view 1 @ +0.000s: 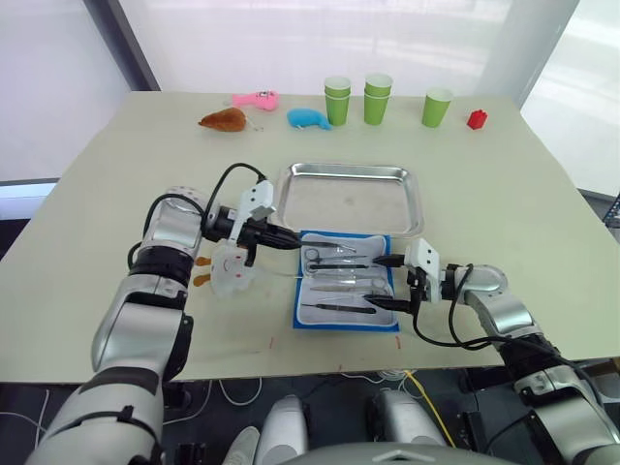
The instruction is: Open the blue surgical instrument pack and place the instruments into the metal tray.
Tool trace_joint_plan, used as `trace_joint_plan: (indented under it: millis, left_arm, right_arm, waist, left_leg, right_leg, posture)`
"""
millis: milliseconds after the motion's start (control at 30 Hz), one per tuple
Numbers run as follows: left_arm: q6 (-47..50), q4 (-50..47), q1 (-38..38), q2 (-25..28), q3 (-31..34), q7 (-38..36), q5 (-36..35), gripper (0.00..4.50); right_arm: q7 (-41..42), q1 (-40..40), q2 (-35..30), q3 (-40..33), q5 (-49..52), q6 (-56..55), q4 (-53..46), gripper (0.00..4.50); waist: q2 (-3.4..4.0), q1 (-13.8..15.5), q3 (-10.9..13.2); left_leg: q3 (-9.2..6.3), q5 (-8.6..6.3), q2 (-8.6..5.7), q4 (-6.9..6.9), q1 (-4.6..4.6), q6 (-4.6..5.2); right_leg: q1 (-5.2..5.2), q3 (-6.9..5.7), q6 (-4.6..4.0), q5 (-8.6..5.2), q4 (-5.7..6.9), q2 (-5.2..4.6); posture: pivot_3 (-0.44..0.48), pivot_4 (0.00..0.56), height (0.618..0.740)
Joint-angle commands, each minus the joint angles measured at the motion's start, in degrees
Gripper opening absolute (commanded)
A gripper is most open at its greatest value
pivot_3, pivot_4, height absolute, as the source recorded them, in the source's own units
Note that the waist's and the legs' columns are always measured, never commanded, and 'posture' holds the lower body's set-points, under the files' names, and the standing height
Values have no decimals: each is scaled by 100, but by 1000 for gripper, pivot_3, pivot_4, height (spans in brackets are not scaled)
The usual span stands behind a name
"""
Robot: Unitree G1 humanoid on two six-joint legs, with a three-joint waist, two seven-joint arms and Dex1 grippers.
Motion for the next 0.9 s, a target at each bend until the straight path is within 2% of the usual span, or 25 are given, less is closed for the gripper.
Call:
trace_joint_plan:
  millis: [33, 333, 667, 800, 900]
  left_arm:
    - [150, -384, -40, 267, 208, -232, -271, 39]
    - [472, -854, 236, 697, 138, -232, -596, 39]
    - [1185, -1280, 430, 1169, 399, -192, -1431, 39]
    - [1544, -1358, 426, 991, 786, 289, -1666, 39]
    - [1983, -1611, 450, 603, 1122, 1150, -1832, 39]
  right_arm:
    - [22, 447, -30, 769, -666, 749, 889, 4500]
    - [24, 463, -7, 758, -675, 728, 882, 4500]
    - [24, 494, -17, 759, -678, 706, 858, 4500]
    - [33, 502, -32, 762, -680, 698, 850, 4500]
    - [38, 492, -34, 765, -683, 688, 862, 4500]
  waist:
    - [2, 1, 1]
    - [3, 3, 3]
    - [1, 7, 2]
    - [0, 12, 1]
    - [-1, 22, 1]
  left_leg:
    - [0, 0, 0, -2, 1, 0]
    - [4, 0, 1, -16, 13, 0]
    - [3, 0, 3, -24, 25, 0]
    - [3, 0, 3, -25, 27, 0]
    - [3, 0, 3, -26, 29, 0]
  right_leg:
    - [0, 0, 0, 0, 0, 0]
    - [1, 4, -5, -6, 1, 0]
    - [3, 9, 2, -16, 1, 0]
    - [3, 9, 2, -17, 1, 0]
    - [6, 9, 3, -17, 0, -1]
  posture:
    - [0, 150, 740]
    - [0, 150, 740]
    - [0, 150, 740]
    - [0, 150, 740]
    - [0, 150, 740]
